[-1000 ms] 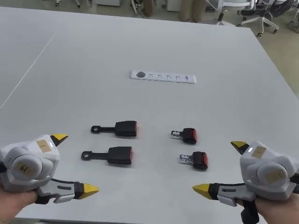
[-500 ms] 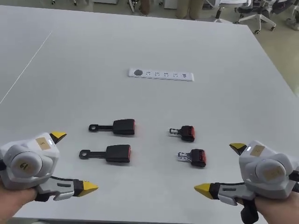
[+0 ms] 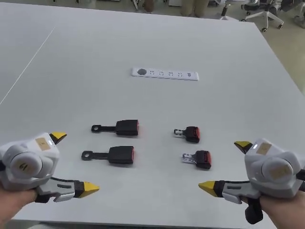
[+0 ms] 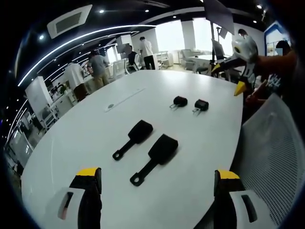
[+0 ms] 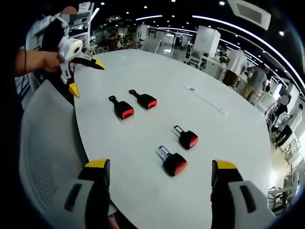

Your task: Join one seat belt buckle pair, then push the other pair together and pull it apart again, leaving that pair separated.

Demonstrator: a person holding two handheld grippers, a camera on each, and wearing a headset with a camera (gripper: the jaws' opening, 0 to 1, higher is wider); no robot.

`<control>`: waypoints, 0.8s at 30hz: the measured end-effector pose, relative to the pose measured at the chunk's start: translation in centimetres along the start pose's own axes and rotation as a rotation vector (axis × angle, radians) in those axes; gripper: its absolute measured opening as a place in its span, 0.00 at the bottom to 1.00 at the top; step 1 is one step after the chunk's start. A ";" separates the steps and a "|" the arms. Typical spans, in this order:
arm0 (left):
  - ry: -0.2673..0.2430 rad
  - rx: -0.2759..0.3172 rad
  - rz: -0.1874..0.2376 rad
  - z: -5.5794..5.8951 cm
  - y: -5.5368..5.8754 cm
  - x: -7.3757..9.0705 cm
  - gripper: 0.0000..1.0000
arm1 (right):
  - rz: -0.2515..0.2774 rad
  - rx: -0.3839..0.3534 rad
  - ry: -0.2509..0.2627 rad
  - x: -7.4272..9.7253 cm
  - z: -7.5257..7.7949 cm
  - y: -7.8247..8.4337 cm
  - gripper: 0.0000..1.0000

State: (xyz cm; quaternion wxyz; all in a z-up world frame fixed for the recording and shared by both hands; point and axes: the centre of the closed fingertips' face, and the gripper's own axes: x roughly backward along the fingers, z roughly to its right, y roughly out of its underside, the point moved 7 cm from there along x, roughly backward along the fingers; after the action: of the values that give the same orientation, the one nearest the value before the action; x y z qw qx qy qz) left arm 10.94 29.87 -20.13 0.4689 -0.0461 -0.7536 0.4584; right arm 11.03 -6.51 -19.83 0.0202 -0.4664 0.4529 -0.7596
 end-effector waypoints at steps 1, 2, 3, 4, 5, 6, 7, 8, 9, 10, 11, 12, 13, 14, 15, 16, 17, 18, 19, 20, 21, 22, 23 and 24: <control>0.000 -0.001 -0.002 0.0 0.0 0.0 0.99 | 0.000 0.001 0.001 0.0 0.0 0.0 0.89; 0.000 -0.004 -0.005 0.0 0.1 0.0 0.99 | 0.000 0.004 0.001 0.0 0.0 0.0 0.89; 0.001 -0.005 -0.007 0.0 0.1 -0.1 0.98 | 0.000 0.004 0.001 0.0 0.0 0.0 0.89; 0.009 -0.006 -0.015 0.1 0.2 -0.1 0.97 | -0.001 0.005 -0.002 -0.1 0.0 0.1 0.89; 0.013 -0.008 -0.021 0.2 0.3 -0.2 0.96 | -0.003 0.006 -0.004 -0.1 -0.1 0.1 0.89; 0.014 -0.014 -0.026 0.3 0.2 -0.3 0.97 | -0.005 0.008 -0.006 -0.2 -0.1 0.1 0.89; 0.019 -0.020 -0.029 0.4 0.2 -0.3 0.96 | -0.009 0.013 -0.006 -0.3 -0.1 0.1 0.89; 0.023 -0.021 -0.031 0.4 0.2 -0.4 0.95 | -0.017 0.020 -0.004 -0.4 0.0 0.1 0.89; 0.023 -0.022 -0.031 0.4 0.1 -0.4 0.95 | -0.017 0.019 -0.003 -0.4 0.0 0.1 0.89; 0.020 -0.027 -0.030 0.3 0.0 -0.5 0.96 | -0.016 0.018 -0.005 -0.4 0.0 0.0 0.89; 0.018 -0.029 -0.029 0.3 -0.1 -0.5 0.96 | -0.013 0.014 -0.009 -0.5 0.0 -0.1 0.88; 0.019 -0.027 -0.028 0.2 -0.2 -0.6 0.96 | -0.011 0.014 -0.009 -0.5 0.0 -0.2 0.87; 0.019 -0.028 -0.027 0.2 -0.3 -0.6 0.96 | -0.007 0.018 -0.010 -0.6 0.0 -0.3 0.87; 0.019 -0.032 -0.026 0.2 -0.3 -0.7 0.96 | -0.006 0.020 -0.013 -0.7 0.0 -0.4 0.86; 0.020 -0.036 -0.024 0.1 -0.4 -0.7 0.96 | -0.004 0.021 -0.015 -0.7 0.0 -0.4 0.86; 0.022 -0.038 -0.024 0.1 -0.4 -0.8 0.96 | -0.004 0.024 -0.016 -0.8 0.1 -0.4 0.85; 0.024 -0.039 -0.026 0.1 -0.4 -0.9 0.96 | -0.005 0.028 -0.018 -0.9 0.1 -0.4 0.84; 0.026 -0.044 -0.029 0.1 -0.4 -1.1 0.96 | -0.007 0.031 -0.021 -1.0 0.1 -0.4 0.83; 0.031 -0.044 -0.033 0.1 -0.3 -1.2 0.95 | -0.006 0.032 -0.023 -1.1 0.1 -0.3 0.83; 0.039 -0.037 -0.036 0.1 -0.3 -1.4 0.95 | -0.004 0.039 -0.022 -1.3 0.2 -0.2 0.83; 0.042 -0.030 -0.037 0.1 -0.3 -1.5 0.93 | -0.007 0.044 -0.029 -1.5 0.2 -0.1 0.82; 0.044 -0.025 -0.037 0.1 -0.3 -1.6 0.91 | -0.010 0.049 -0.035 -1.6 0.2 0.0 0.80; 0.049 -0.029 -0.035 0.2 -0.4 -1.7 0.90 | -0.016 0.062 -0.046 -1.8 0.1 0.2 0.78; 0.057 -0.063 -0.029 0.3 -0.7 -1.9 0.89 | -0.033 0.093 -0.065 -1.9 0.0 0.5 0.76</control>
State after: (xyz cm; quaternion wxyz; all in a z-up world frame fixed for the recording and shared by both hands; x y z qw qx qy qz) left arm 12.00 28.29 -20.94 0.4949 -0.0628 -0.7546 0.4262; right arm 11.97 -5.93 -21.48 0.0439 -0.4967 0.4083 -0.7646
